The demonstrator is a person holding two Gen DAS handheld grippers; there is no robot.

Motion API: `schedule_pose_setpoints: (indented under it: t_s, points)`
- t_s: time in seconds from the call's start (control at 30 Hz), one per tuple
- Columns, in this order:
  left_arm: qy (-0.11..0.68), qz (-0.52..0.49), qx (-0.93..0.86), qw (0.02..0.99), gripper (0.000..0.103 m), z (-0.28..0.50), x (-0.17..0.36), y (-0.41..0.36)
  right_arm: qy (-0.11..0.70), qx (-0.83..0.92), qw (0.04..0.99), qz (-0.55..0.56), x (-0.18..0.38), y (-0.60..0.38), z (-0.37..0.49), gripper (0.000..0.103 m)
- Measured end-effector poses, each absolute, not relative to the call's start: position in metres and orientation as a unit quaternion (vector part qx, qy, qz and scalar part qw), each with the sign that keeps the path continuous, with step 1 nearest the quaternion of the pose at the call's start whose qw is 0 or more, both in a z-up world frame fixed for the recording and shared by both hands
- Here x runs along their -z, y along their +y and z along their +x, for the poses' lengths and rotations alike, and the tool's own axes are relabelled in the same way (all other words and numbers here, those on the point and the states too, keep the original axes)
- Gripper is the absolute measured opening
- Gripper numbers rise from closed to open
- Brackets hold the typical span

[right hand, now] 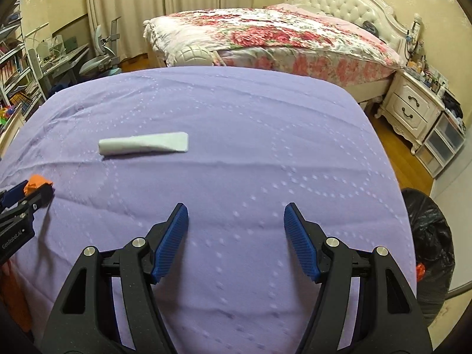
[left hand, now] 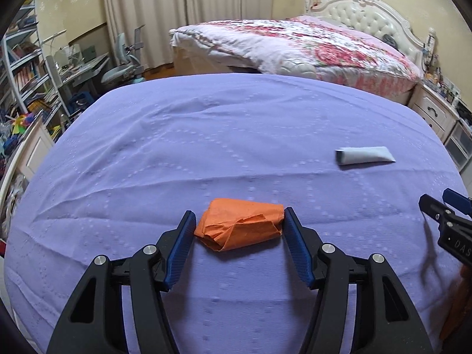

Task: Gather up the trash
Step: 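Lower the left tool onto the orange cloth and close it, then grasp the white tube with the right tool while the left tool holds the orange cloth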

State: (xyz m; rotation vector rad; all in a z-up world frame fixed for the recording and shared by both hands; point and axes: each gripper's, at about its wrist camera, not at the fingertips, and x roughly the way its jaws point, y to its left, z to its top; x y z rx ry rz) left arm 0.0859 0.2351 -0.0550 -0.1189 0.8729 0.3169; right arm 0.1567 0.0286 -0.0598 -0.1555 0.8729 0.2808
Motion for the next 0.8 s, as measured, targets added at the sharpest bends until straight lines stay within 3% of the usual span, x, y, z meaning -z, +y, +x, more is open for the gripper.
schedule_pose_setpoints:
  t_s: [0.37,0.8]
  points:
    - [0.423,-0.075,-0.171,0.887,0.059,0.079,0.058,0.278,0.405,-0.155,0.898,-0.081,0.033,0.098,0.188,0.068]
    - [0.42,-0.078,-0.159,0.89,0.059,0.08,0.06,0.281,0.417,-0.138,0.887,-0.141,0.059,0.116,0.179,0.069]
